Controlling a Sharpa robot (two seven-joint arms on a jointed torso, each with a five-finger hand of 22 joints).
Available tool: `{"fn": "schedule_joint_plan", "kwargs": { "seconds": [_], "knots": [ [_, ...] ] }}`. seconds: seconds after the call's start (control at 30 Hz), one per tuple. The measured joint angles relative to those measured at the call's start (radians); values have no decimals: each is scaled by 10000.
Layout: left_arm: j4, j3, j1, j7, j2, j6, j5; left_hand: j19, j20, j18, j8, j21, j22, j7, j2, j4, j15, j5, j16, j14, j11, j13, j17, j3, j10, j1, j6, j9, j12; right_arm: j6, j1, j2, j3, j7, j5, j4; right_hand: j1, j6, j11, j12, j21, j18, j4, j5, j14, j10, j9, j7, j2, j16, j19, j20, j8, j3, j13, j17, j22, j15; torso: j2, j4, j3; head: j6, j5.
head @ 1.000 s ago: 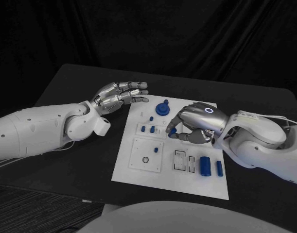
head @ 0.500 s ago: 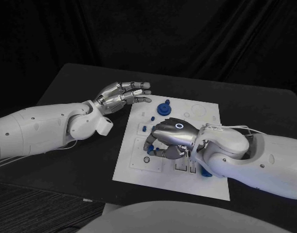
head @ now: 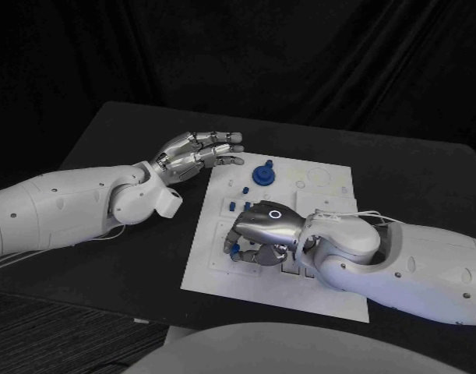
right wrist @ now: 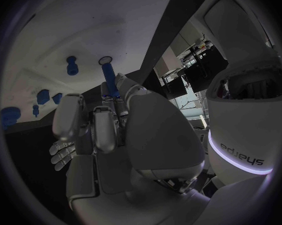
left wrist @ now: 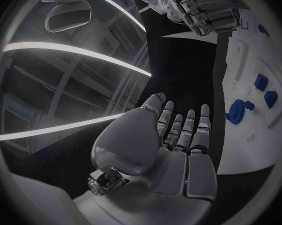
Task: Assemble the parts on the task board
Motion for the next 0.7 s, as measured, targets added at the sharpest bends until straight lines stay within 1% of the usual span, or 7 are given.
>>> {"fn": "schedule_joint_plan", "kwargs": {
  "seconds": [0.17, 0.23, 0.4, 0.43, 0.47, 0.5, 0.7],
  "knots": [
    [-6, 0, -1, -3, 8, 10, 0, 0, 0, 0, 0, 0, 0, 0, 0, -21, 0, 0, 0, 0, 0, 0, -6, 21, 0, 0, 0, 0, 0, 15, -65, 26, 0, 11, -105, -58, 41, 0, 0, 4, 0, -1, -2, 48, 0, 0, -7, 0, -42, 0, 0, 0, 0, 2, 0, 0, 0, 0, 11, -35, -2, 0, 40],
    [-6, 0, -1, -5, 9, 16, 0, 0, 0, 0, 0, 0, 1, 0, 0, -21, 0, 0, 0, 0, 0, 0, -6, 21, 0, 0, 0, 0, 0, 16, -79, 29, 0, 14, -154, -71, 41, 0, 0, 5, 0, 0, -4, 76, 0, 0, -9, 0, -42, 0, 0, 0, 0, 3, 0, 0, 0, 0, 13, -38, -8, 0, 31],
    [-15, 0, -5, -7, 21, 32, 0, 0, 0, 0, 0, 0, 1, 0, 0, -21, 0, 0, 0, 0, 0, 0, -6, 21, 0, 0, 0, 0, 0, 14, -82, 32, 8, 33, -256, -79, 39, 0, 10, 4, 0, 0, -5, 163, 0, 9, -8, 0, -44, 0, 0, 0, -37, 4, 0, 0, -1, 0, 16, -50, -8, 0, 34],
    [-16, 0, -6, -8, 26, 37, 0, 0, 0, -19, 0, 0, -5, 0, 3, 3, 0, 0, 0, 0, 0, 0, -6, 45, 0, -3, 0, -5, 0, 13, -85, 30, 9, 39, -274, -79, 8, 0, 22, 3, 0, -1, -6, 204, 0, 21, -8, 0, -75, 0, 0, 0, -37, 5, 0, 0, -1, 0, 16, -51, -8, 0, 37],
    [-17, 0, -6, -8, 28, 41, 0, 0, 0, -87, 0, 0, -11, 0, 31, 8, 0, 0, 0, 0, 0, 0, -6, 49, 0, -31, 0, -10, 0, 12, -86, 29, 9, 42, -286, -80, 0, 0, 35, 1, 0, 0, -11, 233, 0, 35, -8, 0, -83, 0, 0, 0, -37, 11, 0, 0, 0, 0, 16, -51, -6, 0, 37],
    [-19, 0, -6, -9, 28, 44, 0, 0, 0, -86, 0, 0, -11, 0, 39, 7, 0, 0, 0, 0, 0, 0, -6, 49, 0, -39, 0, -11, 0, 12, -86, 27, 9, 46, -298, -80, 0, 0, 36, -10, 0, 0, -59, 233, 0, 35, -8, 0, -83, 0, 0, 0, -37, 58, 0, 0, -1, 0, 16, -51, -5, 0, 37],
    [-32, 0, -12, -12, 37, 61, 0, 0, 0, -86, 0, 0, -11, 0, 39, 8, 0, 0, 0, 0, 0, 0, -5, 49, 0, -39, 0, -10, 0, 19, -88, 12, 13, 59, -351, -90, -53, 0, 36, -33, 0, 0, -87, 279, 0, 35, -8, 0, -136, 0, 0, 0, -67, 86, 0, -7, -1, 0, 10, -56, -2, 0, 28]
  ]
}}
